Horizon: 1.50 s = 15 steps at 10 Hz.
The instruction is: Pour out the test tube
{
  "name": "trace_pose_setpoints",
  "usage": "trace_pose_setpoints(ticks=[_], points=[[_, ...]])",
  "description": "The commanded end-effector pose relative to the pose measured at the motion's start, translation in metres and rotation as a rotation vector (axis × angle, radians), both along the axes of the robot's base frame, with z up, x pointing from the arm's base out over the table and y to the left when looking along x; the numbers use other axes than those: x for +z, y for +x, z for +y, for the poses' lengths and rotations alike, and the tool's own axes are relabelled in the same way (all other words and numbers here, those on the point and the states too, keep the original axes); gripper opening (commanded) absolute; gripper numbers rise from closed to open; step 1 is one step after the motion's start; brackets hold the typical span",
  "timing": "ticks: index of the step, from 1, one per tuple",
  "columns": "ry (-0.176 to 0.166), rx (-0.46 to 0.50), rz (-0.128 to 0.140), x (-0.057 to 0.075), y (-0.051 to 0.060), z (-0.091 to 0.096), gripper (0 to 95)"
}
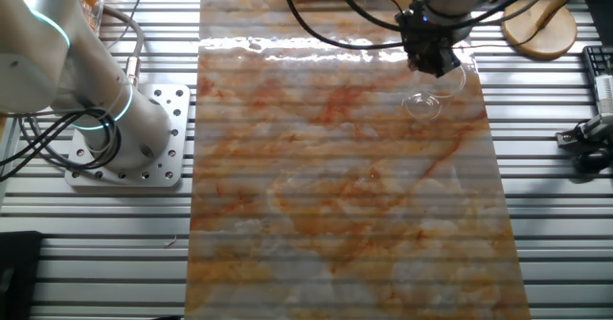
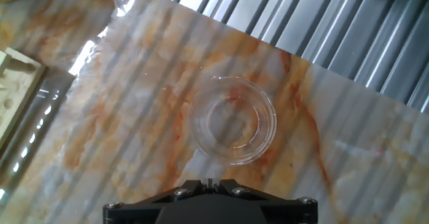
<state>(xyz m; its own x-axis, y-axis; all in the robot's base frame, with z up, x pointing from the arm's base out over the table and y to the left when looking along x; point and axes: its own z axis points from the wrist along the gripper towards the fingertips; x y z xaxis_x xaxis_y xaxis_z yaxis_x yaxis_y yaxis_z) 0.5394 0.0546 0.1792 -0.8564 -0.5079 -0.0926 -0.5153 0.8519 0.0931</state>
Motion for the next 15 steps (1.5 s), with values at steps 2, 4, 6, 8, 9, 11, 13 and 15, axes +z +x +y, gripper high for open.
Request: trace_pose_setpoints(ticks=[2,4,6,8,9,11,13,15], points=[[-0.049,-0.083,0.032,-0.0003,0.0028,0.0008,0.0],[-0.098,-0.137,0.083,-0.0005,0.0027,0.0008,0.0],[-0.11,-0.176,0.098,-0.0005,0.0027,0.0008,0.0],[-0.116,-0.175,0.108,-0.0006,0.0027,0.0007,0.0],[-0.131,-0.166,0.16,-0.0007,0.0026,0.0006,0.0],[-0.146,-0.18,0.218,-0.0008,0.0024,0.0004,0.0],[-0.144,-0.16,0.221,-0.0008,0.0023,0.0003,0.0],[-0.144,-0.184,0.198,-0.0008,0.0023,0.0003,0.0]])
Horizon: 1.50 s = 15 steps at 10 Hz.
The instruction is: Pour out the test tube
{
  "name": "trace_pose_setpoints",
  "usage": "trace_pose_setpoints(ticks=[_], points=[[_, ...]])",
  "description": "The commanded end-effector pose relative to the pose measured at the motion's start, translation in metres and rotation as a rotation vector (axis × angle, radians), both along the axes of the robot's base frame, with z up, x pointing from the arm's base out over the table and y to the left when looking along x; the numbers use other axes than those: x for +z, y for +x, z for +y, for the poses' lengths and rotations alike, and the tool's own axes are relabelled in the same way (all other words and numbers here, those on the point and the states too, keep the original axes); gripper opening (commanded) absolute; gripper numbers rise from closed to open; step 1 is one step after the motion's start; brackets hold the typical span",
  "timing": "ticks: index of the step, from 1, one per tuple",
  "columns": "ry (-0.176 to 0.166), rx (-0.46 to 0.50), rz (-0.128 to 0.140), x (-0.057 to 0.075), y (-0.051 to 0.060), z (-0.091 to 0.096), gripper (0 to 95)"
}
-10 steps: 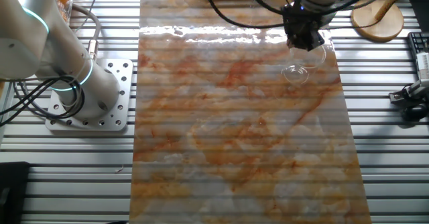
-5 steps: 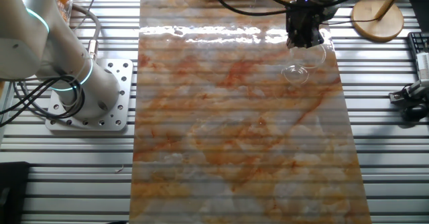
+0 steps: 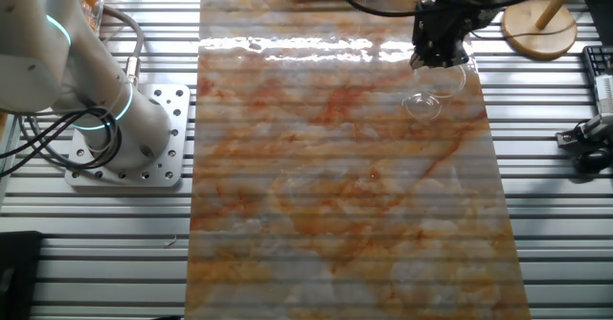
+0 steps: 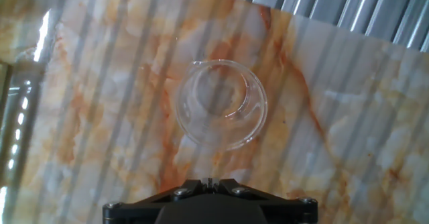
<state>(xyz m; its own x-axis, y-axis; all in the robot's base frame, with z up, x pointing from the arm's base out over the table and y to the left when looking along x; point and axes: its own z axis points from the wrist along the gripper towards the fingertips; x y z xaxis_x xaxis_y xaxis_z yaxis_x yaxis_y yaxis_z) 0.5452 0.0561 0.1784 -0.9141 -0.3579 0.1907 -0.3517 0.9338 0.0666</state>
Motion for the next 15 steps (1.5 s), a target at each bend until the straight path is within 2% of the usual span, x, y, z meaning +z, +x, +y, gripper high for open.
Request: trace_pose_setpoints(ticks=[1,4,7,9,10,11,12,15], points=[[0.001,-0.032,-0.068,0.0,-0.004,-0.001,0.0],[-0.011,-0.047,-0.055,0.0,-0.004,-0.001,0.0],[-0.043,-0.043,-0.051,0.0,-0.004,-0.001,0.0],[-0.028,0.004,-0.052,0.0,-0.004,-0.001,0.0],[-0.021,0.037,-0.048,-0.006,-0.003,-0.01,0.0],[-0.016,0.046,-0.041,-0.005,-0.003,-0.007,0.0],[-0.013,0.053,-0.03,0.003,-0.006,0.003,0.0],[-0.004,0.075,-0.037,0.021,-0.012,0.04,0.0]])
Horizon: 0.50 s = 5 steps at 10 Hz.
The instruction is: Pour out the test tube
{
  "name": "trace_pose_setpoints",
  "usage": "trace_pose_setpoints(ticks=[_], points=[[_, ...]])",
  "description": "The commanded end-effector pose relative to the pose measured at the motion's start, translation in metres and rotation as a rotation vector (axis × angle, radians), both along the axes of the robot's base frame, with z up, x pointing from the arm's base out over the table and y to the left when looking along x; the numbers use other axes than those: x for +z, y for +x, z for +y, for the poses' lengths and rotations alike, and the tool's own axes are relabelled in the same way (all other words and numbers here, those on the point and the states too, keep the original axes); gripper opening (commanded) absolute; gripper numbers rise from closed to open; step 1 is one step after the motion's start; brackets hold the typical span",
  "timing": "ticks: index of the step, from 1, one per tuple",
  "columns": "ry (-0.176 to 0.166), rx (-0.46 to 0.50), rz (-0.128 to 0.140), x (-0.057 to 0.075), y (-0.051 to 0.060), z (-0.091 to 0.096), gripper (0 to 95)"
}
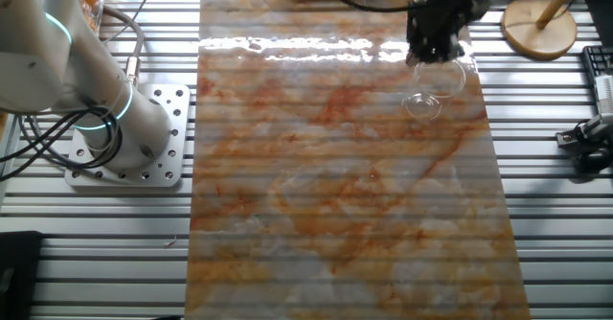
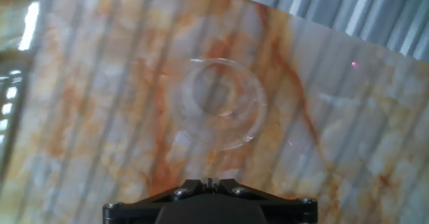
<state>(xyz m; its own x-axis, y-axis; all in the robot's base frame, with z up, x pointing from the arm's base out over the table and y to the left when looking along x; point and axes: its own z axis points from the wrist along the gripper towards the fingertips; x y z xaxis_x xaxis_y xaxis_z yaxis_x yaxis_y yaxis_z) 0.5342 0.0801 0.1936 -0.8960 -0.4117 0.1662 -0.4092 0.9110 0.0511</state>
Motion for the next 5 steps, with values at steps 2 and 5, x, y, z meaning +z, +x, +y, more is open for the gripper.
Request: trace_pose_setpoints(ticks=[2,5], points=[[0.007,0.057,-0.012,0.014,-0.006,0.047,0.0],[0.009,0.077,-0.012,0.015,-0.011,0.079,0.0]])
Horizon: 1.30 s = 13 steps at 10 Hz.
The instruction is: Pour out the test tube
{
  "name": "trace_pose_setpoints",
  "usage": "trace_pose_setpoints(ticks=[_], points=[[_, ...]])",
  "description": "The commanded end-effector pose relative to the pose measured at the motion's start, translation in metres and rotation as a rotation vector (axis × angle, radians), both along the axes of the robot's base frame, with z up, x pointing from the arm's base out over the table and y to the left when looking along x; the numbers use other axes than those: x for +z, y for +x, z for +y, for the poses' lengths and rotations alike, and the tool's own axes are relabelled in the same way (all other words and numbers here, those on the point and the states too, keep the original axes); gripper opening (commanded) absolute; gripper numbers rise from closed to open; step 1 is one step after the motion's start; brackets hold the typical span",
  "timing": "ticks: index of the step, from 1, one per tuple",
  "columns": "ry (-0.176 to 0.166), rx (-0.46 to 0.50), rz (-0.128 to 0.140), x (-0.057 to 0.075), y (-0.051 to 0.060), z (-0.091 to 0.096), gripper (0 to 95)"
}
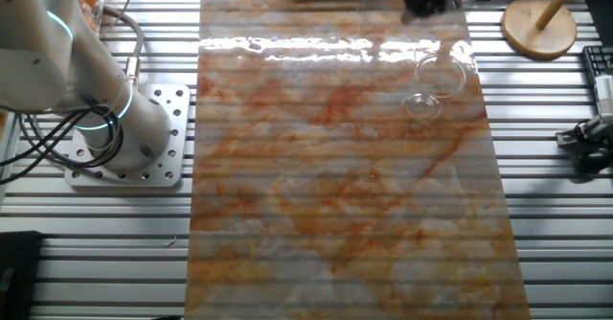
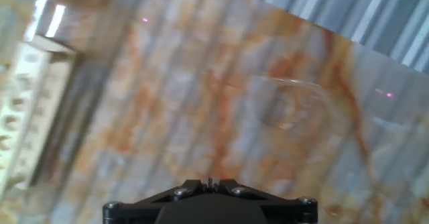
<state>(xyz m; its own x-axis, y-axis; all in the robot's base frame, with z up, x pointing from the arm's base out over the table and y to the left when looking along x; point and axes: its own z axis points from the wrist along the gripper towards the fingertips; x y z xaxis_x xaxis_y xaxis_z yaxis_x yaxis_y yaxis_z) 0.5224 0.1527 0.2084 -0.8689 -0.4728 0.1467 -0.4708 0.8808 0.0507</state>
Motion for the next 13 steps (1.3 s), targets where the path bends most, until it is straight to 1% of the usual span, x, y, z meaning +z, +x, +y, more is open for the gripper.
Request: trace_pose_setpoints(ticks=[1,2,3,4,5,6,7,9,10,11,12,13], points=[[0.006,0.09,0.014,-0.001,0.0,0.01,0.0],[-0.046,0.216,0.025,-0.001,0.0,0.01,0.0],[-0.062,0.241,0.023,-0.001,0.0,0.01,0.0],[0.005,0.276,0.0,-0.001,0.0,0.01,0.0],[0.021,0.31,-0.017,-0.001,0.0,0.01,0.0],[0.025,0.38,-0.032,-0.001,0.0,0.01,0.0],[0.035,0.483,-0.029,-0.001,0.0,0.01,0.0],[0.05,0.642,-0.025,0.0,-0.002,0.012,0.0],[0.061,0.707,-0.026,-0.001,-0.006,0.016,0.0],[0.062,0.73,-0.025,0.0,-0.012,0.024,0.0],[0.058,0.77,-0.025,0.002,-0.013,0.034,0.0],[0.07,0.806,-0.035,0.004,-0.013,0.047,0.0]])
